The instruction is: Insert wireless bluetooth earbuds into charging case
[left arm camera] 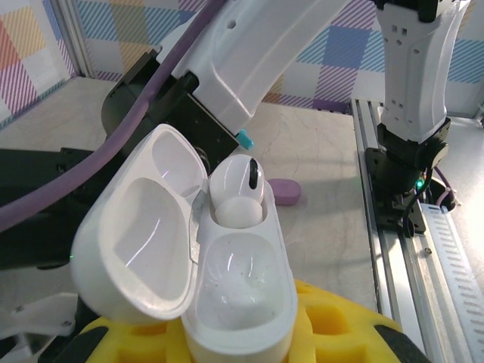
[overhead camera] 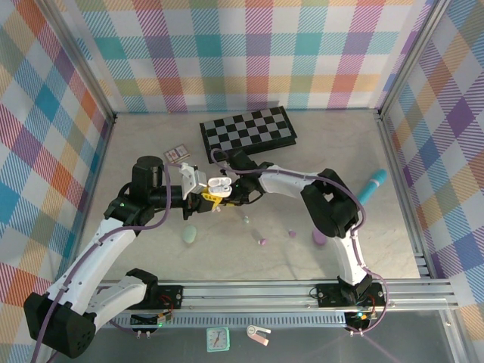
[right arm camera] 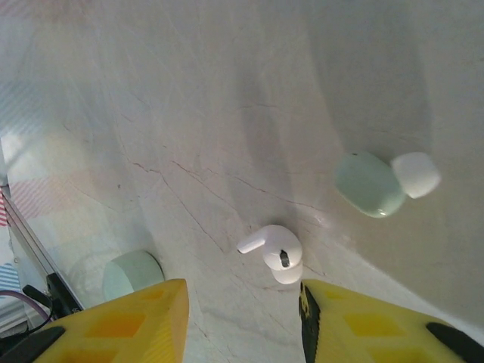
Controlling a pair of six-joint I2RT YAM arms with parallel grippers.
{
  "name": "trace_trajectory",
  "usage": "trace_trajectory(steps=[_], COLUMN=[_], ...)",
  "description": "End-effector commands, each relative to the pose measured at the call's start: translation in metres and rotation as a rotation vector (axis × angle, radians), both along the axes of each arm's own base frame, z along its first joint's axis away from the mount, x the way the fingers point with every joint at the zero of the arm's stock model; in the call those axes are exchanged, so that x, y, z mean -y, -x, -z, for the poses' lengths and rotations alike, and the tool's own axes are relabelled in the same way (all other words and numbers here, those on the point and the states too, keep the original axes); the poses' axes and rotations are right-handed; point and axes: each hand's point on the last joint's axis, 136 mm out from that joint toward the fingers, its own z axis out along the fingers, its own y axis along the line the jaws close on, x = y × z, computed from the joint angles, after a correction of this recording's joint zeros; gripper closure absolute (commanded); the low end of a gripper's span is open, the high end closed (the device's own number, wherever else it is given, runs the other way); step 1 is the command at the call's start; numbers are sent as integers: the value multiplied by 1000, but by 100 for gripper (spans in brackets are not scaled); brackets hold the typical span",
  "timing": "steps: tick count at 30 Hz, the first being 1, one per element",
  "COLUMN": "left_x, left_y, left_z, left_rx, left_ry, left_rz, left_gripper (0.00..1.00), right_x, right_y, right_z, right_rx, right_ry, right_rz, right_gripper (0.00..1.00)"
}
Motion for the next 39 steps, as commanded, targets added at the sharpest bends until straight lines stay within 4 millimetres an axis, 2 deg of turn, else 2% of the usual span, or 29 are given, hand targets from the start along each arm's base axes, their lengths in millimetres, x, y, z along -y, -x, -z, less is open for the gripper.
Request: trace_trajectory(steps=[1, 21, 30, 39], left_x=[1, 1, 1, 1], left_y=[5, 6, 6, 7], left_z=[0, 5, 7, 6], left_rx=[0, -15, -17, -12], left_ry=[23, 23, 22, 24], left_rz=[36, 45, 45, 47], left_gripper=[92, 92, 92, 92], right_x=[2, -10, -18, -21], right_y=[-2, -5, 6, 17], right_z=[9, 23, 20, 27], right_rx=[-19, -39, -42, -55], right_ry=[37, 40, 37, 50], right_rz=[-3, -50, -96, -120], right_gripper=[59, 61, 60, 60])
